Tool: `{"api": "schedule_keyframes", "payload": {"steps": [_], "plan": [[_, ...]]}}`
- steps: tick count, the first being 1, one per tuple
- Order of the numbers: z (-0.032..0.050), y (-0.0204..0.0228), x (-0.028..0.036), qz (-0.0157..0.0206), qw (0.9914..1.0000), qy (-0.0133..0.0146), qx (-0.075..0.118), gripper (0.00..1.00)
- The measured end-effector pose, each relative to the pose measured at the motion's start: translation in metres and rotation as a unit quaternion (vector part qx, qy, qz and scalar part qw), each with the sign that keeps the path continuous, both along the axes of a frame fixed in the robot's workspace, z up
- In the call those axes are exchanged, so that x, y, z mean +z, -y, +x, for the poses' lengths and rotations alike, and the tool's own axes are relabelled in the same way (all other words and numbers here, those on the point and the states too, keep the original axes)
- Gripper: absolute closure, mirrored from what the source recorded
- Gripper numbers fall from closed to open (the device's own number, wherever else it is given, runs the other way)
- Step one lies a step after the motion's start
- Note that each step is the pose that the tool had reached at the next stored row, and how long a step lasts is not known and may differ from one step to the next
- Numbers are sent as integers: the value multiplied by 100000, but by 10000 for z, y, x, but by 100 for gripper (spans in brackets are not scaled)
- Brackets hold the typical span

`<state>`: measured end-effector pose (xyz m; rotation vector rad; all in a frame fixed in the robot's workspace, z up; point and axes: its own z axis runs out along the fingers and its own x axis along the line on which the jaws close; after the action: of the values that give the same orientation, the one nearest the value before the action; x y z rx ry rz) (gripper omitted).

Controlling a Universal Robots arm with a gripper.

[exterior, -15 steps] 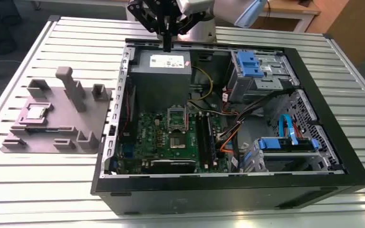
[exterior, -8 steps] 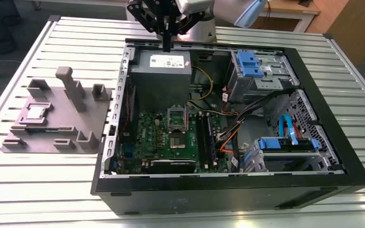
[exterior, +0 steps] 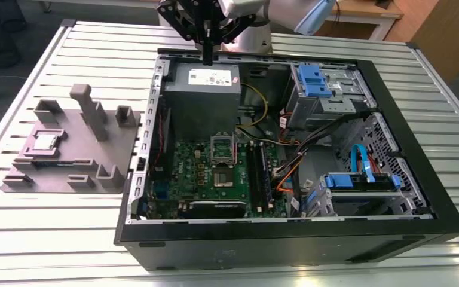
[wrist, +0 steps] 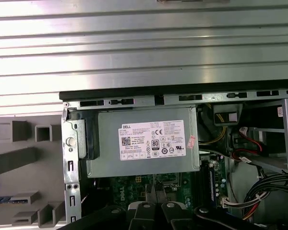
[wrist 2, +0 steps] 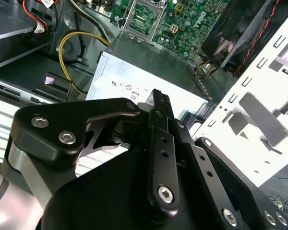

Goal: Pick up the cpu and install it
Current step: 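Reach for the cpu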

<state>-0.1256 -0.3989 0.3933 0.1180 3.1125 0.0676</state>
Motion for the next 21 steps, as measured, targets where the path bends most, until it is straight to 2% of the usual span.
{"api": "schedule_keyframes", "payload": {"steps": [21], "plan": [[-45, 0, -1, 1, 100000, -2, 0, 89]]}}
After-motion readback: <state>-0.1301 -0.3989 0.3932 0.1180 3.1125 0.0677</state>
